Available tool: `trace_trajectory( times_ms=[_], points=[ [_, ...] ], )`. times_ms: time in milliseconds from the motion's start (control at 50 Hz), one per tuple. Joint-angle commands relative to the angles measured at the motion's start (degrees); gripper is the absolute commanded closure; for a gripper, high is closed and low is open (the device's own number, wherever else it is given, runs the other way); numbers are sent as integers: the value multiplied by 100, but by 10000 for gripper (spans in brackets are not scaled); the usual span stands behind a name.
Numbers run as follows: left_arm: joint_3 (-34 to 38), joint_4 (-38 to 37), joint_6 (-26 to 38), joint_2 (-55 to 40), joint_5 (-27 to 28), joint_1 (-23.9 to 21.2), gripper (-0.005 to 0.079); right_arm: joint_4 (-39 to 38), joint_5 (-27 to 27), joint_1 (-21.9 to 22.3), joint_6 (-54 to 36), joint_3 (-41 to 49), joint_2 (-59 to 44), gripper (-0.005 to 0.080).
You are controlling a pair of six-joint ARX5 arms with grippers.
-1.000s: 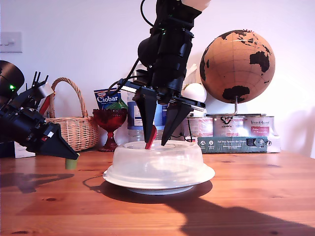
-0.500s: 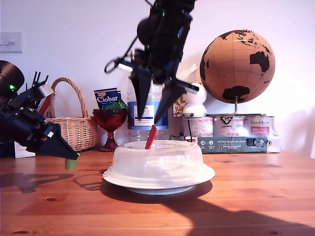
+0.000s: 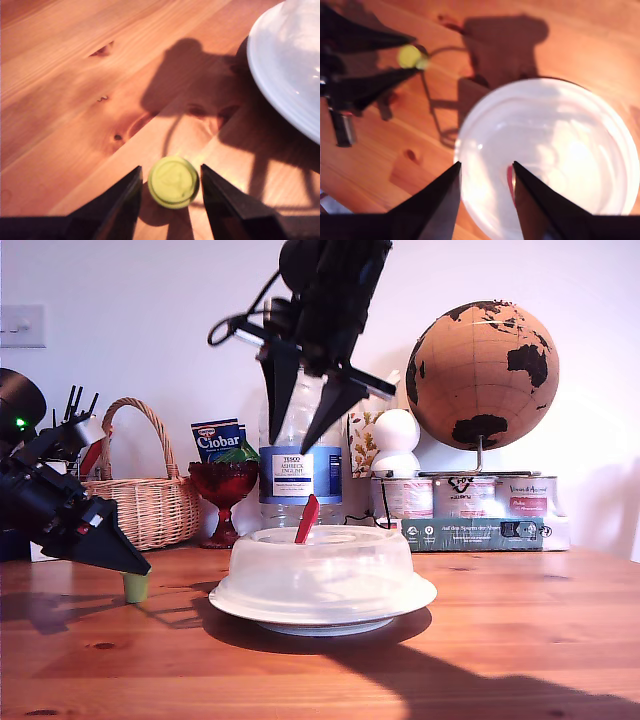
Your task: Lift the plastic dome with your right arm while removing the green coffee capsule from the plate using your left arm.
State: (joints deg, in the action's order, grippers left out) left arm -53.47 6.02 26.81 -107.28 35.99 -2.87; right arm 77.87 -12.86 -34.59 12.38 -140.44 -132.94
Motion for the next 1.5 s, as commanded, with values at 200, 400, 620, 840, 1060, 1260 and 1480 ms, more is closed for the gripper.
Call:
trace_trajectory(
  times_ms=[200, 400, 620, 840, 1060, 1260, 1480],
  points=[
    [-15, 503, -450, 111, 481, 24, 397, 0, -24, -11, 24, -105, 129, 464],
    [-15, 531, -529, 645, 516, 24, 413, 0, -4, 0, -39, -105, 136, 465],
    [-15, 361, -780, 1327, 516, 24, 705, -2, 52, 103, -203, -105, 210, 628],
    [-15, 52, -1290, 1821, 472, 24, 762, -98, 695, 138, -352, -105, 334, 763],
    [-15, -197, -1390, 2199, 446, 17, 762, -387, 949, 140, -529, -105, 640, 763],
    [-15, -181, -1604, 2406, 452, -24, 762, -638, 1209, 140, -651, -105, 997, 763],
    [-15, -120, -1751, 2450, 555, -203, 762, -870, 1344, 140, -796, -105, 1375, 763]
  ],
)
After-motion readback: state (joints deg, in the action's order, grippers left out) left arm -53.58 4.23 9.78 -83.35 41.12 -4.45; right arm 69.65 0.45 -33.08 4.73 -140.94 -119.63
